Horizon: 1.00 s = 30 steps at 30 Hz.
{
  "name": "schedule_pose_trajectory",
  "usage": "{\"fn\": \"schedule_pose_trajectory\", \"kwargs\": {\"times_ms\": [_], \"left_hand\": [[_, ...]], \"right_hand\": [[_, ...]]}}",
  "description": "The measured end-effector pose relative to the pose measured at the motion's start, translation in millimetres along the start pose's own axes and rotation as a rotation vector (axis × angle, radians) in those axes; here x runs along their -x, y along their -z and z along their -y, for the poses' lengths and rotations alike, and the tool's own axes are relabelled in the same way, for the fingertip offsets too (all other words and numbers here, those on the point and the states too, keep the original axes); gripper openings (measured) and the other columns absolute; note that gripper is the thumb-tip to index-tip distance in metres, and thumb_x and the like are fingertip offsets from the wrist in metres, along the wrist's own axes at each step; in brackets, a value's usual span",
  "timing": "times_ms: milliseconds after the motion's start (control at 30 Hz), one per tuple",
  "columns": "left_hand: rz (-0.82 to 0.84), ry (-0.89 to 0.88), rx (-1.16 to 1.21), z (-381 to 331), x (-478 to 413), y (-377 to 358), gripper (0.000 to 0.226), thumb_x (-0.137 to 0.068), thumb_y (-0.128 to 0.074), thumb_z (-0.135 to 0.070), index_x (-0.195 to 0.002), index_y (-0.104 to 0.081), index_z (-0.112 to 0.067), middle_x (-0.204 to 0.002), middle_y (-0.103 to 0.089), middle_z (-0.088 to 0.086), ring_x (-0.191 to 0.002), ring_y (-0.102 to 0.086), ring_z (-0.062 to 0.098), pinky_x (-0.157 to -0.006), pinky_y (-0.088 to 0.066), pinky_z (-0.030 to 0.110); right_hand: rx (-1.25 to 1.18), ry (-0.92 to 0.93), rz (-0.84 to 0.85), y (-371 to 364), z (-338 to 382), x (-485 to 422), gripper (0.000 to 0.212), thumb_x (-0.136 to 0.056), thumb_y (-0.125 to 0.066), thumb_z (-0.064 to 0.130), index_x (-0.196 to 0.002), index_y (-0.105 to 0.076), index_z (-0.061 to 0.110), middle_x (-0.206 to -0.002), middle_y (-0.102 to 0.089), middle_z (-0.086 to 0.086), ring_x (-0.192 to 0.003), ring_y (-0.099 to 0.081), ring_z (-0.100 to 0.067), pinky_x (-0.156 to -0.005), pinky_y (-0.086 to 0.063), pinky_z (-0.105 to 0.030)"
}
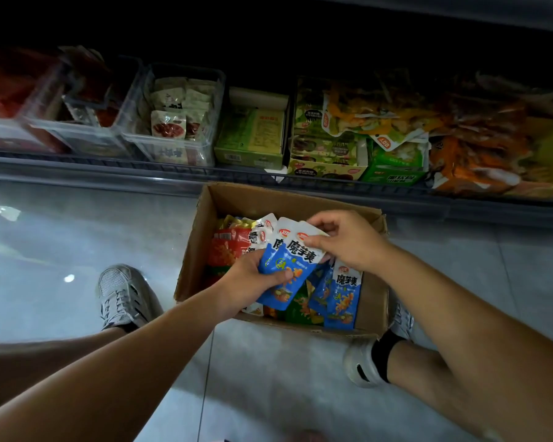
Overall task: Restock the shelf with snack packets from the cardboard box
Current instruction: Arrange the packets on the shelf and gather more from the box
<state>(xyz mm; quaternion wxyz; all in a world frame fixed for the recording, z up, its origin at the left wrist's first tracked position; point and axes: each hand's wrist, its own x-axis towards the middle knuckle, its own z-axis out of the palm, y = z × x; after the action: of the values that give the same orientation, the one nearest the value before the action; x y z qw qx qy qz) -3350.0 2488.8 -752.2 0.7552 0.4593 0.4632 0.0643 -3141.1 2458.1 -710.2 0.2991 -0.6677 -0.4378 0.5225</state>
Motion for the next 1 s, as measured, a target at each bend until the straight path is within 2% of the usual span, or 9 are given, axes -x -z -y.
{"fn": "schedule_pose_trajectory", "kwargs": {"times_ms": [100,167,267,333,433,600,700,800,1000], "left_hand": [[-0.087,0.011,0.061,5.9,-2.5,6.4,0.021,-0.093,-0.073,-0.014,-0.112,-0.068,-0.018,-0.106,-0.079,0.005,-0.094,-0.077,0.023,-0.075,-0.065,0.039],[-0.165,0.019,0.127,9.7,-3.7,13.7,0.021,-0.092,-0.073,-0.013,-0.112,-0.068,-0.018,-0.107,-0.079,0.006,-0.093,-0.077,0.023,-0.074,-0.065,0.039],[-0.232,0.033,0.172,16.9,-5.5,24.3,0.028,-0.089,-0.075,-0.015,-0.116,-0.067,-0.018,-0.108,-0.078,0.004,-0.094,-0.077,0.022,-0.078,-0.064,0.041],[-0.239,0.043,0.182,19.6,-6.1,28.1,0.033,-0.088,-0.075,-0.017,-0.119,-0.066,-0.017,-0.110,-0.078,0.005,-0.098,-0.077,0.024,-0.087,-0.062,0.047],[-0.233,0.041,0.165,19.2,-6.2,28.0,0.031,-0.089,-0.075,-0.018,-0.118,-0.066,-0.019,-0.111,-0.078,0.004,-0.100,-0.076,0.023,-0.090,-0.061,0.049],[-0.222,0.028,0.137,18.7,-7.8,24.1,0.022,-0.090,-0.074,-0.016,-0.110,-0.067,-0.022,-0.105,-0.078,0.000,-0.094,-0.077,0.019,-0.082,-0.063,0.043],[-0.229,0.026,0.132,19.0,-7.2,23.9,0.022,-0.090,-0.074,-0.017,-0.111,-0.066,-0.022,-0.106,-0.078,0.000,-0.094,-0.077,0.019,-0.079,-0.063,0.040],[-0.252,0.017,0.111,18.2,-6.7,23.1,0.023,-0.092,-0.073,-0.017,-0.113,-0.066,-0.023,-0.105,-0.077,-0.002,-0.092,-0.077,0.016,-0.073,-0.063,0.035],[-0.228,-0.014,0.071,11.4,-3.6,16.4,0.024,-0.097,-0.068,-0.017,-0.120,-0.063,-0.026,-0.113,-0.076,0.001,-0.102,-0.075,0.019,-0.090,-0.062,0.047]], "right_hand": [[0.001,-0.057,-0.164,6.5,-22.1,-5.6,0.025,-0.091,-0.069,0.010,-0.110,-0.062,0.026,-0.105,-0.069,-0.001,-0.094,-0.070,-0.014,-0.080,-0.061,-0.036],[0.347,-0.142,-0.163,19.2,-47.9,-4.1,0.034,-0.095,-0.066,0.016,-0.127,-0.057,0.024,-0.117,-0.066,0.000,-0.105,-0.065,-0.014,-0.091,-0.056,-0.036],[1.052,-0.242,0.058,24.0,-81.7,-0.2,0.052,-0.096,-0.062,0.024,-0.145,-0.045,0.019,-0.137,-0.056,-0.009,-0.121,-0.056,-0.027,-0.097,-0.049,-0.036],[1.195,-0.197,0.103,17.7,-90.7,-0.7,0.052,-0.095,-0.059,0.021,-0.144,-0.044,0.017,-0.136,-0.055,-0.011,-0.119,-0.055,-0.030,-0.092,-0.050,-0.036],[1.169,-0.164,0.050,17.3,-95.7,-2.2,0.046,-0.092,-0.062,0.020,-0.136,-0.050,0.021,-0.131,-0.052,-0.009,-0.111,-0.058,-0.030,-0.085,-0.051,-0.035],[0.997,-0.138,0.051,24.9,-95.8,0.3,0.009,-0.091,-0.069,0.027,-0.098,-0.064,0.028,-0.108,-0.056,0.004,-0.095,-0.057,-0.016,-0.079,-0.047,-0.030],[0.706,-0.090,0.043,27.7,-83.2,2.5,0.019,-0.094,-0.067,0.023,-0.081,-0.058,0.035,-0.096,-0.056,0.011,-0.089,-0.059,-0.012,-0.077,-0.050,-0.030],[0.530,-0.039,0.018,36.4,-62.8,5.0,0.017,-0.096,-0.065,0.024,-0.086,-0.059,0.037,-0.087,-0.063,0.006,-0.083,-0.062,-0.015,-0.077,-0.051,-0.037],[0.332,0.038,0.036,43.5,-16.5,0.9,0.020,-0.096,-0.064,0.010,-0.095,-0.064,0.030,-0.080,-0.068,0.007,-0.073,-0.064,-0.003,-0.064,-0.052,-0.028]]}}
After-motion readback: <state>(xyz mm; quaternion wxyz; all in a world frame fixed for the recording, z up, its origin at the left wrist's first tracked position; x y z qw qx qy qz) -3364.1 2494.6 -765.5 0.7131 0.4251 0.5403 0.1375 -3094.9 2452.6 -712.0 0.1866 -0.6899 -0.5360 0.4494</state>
